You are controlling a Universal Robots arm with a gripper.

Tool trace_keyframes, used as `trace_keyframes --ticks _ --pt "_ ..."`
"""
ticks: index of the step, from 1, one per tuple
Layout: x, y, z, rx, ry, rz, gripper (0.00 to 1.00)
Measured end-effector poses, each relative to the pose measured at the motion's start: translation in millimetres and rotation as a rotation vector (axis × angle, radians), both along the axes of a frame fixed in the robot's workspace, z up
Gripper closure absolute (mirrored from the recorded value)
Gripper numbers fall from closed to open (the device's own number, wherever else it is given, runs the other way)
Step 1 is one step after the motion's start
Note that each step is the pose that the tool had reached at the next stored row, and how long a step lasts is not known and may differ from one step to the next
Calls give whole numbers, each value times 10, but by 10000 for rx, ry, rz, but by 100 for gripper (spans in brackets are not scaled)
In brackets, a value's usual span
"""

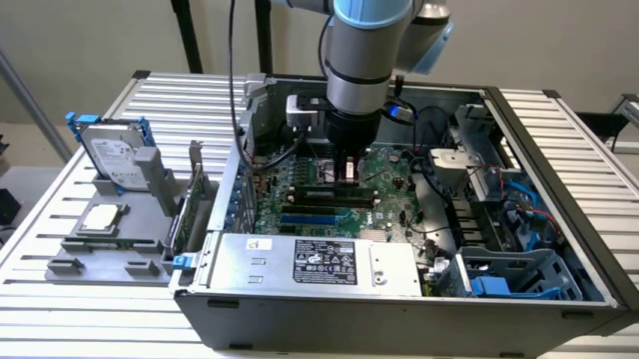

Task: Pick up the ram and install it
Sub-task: 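Insert the ram into the slot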

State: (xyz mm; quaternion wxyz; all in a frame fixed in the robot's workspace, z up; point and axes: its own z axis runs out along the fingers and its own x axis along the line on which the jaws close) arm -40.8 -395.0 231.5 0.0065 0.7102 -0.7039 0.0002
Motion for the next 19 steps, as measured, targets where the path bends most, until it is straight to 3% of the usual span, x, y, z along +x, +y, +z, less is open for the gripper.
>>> trace_keyframes --ticks 2,5,19 --pt "2 3 -7 -69 1 -37 86" --pt "3 5 -10 -114 2 -78 86" --pt "20 16 -18 -172 8 -247 86"
